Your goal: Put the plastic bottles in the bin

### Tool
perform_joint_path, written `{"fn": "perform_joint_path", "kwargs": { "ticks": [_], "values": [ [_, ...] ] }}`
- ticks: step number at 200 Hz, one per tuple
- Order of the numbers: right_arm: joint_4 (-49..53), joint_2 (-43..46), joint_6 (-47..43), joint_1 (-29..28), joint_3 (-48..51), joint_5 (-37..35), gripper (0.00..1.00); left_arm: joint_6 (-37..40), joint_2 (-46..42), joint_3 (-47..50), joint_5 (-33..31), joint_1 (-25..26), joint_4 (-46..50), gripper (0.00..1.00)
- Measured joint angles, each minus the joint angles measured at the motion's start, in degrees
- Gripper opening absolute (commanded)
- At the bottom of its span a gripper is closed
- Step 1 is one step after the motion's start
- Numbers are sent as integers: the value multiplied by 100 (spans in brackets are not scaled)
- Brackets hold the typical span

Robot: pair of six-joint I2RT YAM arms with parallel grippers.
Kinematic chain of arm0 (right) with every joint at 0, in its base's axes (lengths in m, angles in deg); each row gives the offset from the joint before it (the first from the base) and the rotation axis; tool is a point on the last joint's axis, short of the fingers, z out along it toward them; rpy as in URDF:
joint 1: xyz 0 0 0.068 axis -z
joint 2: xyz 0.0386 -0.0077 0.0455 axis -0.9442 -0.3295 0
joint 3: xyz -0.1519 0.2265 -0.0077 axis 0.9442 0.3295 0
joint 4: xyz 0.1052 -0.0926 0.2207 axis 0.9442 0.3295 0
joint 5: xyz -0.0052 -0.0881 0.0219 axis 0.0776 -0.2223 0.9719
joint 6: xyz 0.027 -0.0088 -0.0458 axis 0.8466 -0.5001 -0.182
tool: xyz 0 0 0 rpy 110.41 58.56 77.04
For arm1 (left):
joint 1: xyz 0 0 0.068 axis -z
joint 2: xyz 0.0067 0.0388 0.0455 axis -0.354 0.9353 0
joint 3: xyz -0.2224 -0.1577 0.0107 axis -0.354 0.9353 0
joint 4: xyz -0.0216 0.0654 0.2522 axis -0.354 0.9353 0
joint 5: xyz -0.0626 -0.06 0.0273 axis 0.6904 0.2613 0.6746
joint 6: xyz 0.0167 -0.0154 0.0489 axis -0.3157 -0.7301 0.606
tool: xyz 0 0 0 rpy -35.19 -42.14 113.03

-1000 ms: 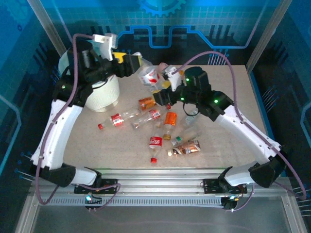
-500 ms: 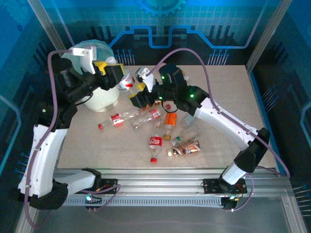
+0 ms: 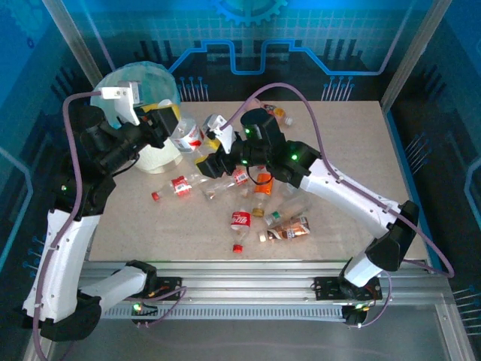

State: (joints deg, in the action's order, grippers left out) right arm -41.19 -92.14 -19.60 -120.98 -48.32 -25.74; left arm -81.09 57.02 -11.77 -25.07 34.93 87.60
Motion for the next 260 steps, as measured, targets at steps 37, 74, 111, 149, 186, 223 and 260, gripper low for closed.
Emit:
{"fn": "perform_joint_path", "kwargs": {
  "ticks": [37,74,111,149,186,223,260],
  "values": [
    [-57,17,0,-17,76,-15,70,-9,-74,94,-42,0,-11,5],
    [-96,48,-9,-72,146,-170,91,-114,-166,186,-289,0,-22,0],
    [-63,66,-7,-76,133,-385,99,-74,-114,140,-820,-4,-118,0],
    [44,66,-50,-79,-94,-623,100,219,496,-632,-1381,-144,-114,0],
    [136,-7,-44,-79,-570,-754,100,363,1097,-1270,-1572,-603,-96,0],
    [431,-595,22,-79,-1552,-684,100,310,1801,-2146,-1469,-1528,-61,0],
    [820,-1231,129,-79,-2177,-566,100,-74,2371,-2702,-1067,-2743,-116,0]
  ]
}}
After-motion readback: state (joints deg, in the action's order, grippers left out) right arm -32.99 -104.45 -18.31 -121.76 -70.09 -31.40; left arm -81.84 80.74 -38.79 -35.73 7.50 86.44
